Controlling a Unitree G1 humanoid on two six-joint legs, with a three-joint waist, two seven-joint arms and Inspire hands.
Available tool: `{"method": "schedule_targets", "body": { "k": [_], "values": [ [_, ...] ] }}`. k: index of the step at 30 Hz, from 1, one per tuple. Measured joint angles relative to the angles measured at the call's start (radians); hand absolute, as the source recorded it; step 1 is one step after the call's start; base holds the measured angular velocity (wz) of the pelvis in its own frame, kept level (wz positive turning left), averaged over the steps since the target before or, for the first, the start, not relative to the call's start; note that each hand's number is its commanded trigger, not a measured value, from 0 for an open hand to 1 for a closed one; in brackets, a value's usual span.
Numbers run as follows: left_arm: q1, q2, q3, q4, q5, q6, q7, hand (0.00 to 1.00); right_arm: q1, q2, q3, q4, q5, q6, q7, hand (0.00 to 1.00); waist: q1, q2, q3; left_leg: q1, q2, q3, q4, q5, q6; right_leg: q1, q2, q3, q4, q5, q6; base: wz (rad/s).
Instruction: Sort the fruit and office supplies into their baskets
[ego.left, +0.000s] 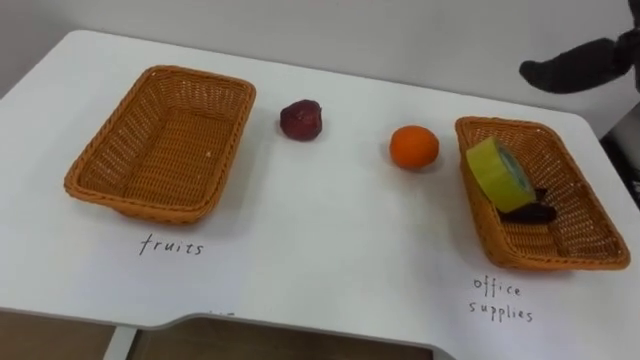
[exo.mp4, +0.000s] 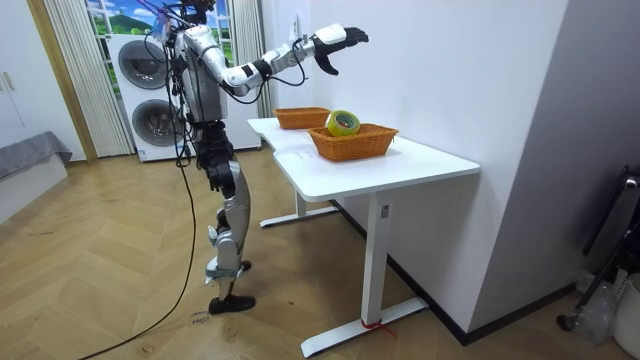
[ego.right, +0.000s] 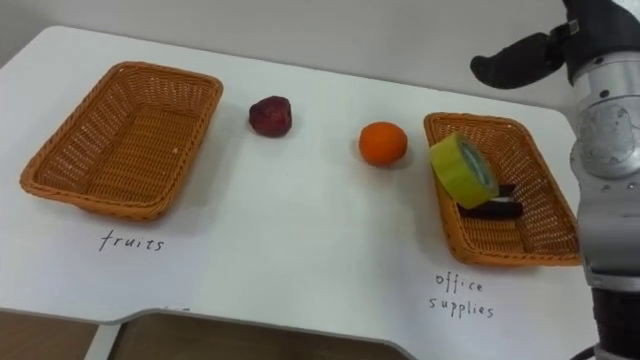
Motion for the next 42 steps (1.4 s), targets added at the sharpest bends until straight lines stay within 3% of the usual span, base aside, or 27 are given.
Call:
{"method": "schedule_targets", "body": {
  "k": [2, 7, 11, 16, 22, 23, 42],
  "values": [
    [0.0, 0.002, 0.0, -0.003, 0.001, 0.002, 0.003, 0.0, -0.011, 0.0, 0.01, 0.02, 0.029, 0.004, 0.0, 0.0, 0.018, -0.005, 0.001, -0.005, 0.0, 0.0, 0.0, 0.0, 0.0, -0.004, 0.0, -0.001, -0.001, 0.0, 0.0, 0.0],
    [0.009, 0.01, -0.011, -0.003, 0.002, 0.015, 0.006, 0.0, -0.044, 0.0, 0.069, 0.067, 0.078, 0.007, 0.0, 0.0, 0.047, -0.021, -0.0092, -0.018, -0.003, -0.006, 0.007, 0.0, 0.0, -0.011, -0.002, -0.008, -0.003, 0.0, 0.0, 0.04],
    [0.014, 0.019, -0.024, -0.003, 0.002, 0.015, 0.005, 0.0, -0.048, 0.0, 0.104, 0.067, 0.08, 0.004, 0.0, 0.0, 0.048, -0.022, -0.01, -0.017, -0.005, -0.026, 0.008, 0.0, 0.0, -0.004, -0.003, -0.028, -0.002, 0.0, 0.0, 0.17],
    [0.012, 0.021, -0.028, -0.003, 0.012, 0.015, -0.009, 0.0, -0.05, 0.0, 0.119, 0.067, 0.064, 0.002, 0.006, 0.0, 0.061, -0.013, -0.0083, -0.037, -0.005, -0.034, 0.008, 0.0, 0.0, -0.011, -0.005, -0.054, -0.002, 0.0, 0.0, 0.06],
    [-0.006, 0.024, -0.058, -0.002, 0.023, 0.031, -0.024, 0.0, -0.108, 0.002, 0.162, 0.167, 0.063, 0.0, 0.058, 0.0, 0.067, -0.002, -0.007, -0.058, -0.005, -0.033, 0.018, 0.001, 0.0, -0.027, -0.005, -0.05, -0.002, 0.0, 0.0, 0.0],
    [-0.008, 0.024, -0.058, -0.003, 0.023, 0.03, -0.025, 0.0, -0.108, 0.003, 0.162, 0.174, 0.063, 0.0, 0.066, 0.0, 0.068, -0.003, -0.0097, -0.064, -0.005, -0.033, 0.02, 0.001, 0.0, -0.033, -0.005, -0.05, -0.002, 0.0, 0.0, 0.0],
    [-0.091, 0.029, -0.119, 0.008, -0.011, 0.034, -0.047, 0.0, -0.113, 0.005, 0.212, 0.311, 0.106, -0.004, 0.181, 0.0, 0.07, 0.005, -0.0067, -0.109, -0.003, -0.03, 0.038, 0.001, 0.0, -0.082, -0.005, -0.05, 0.0, 0.002, -0.002, 0.0]
  ]
}}
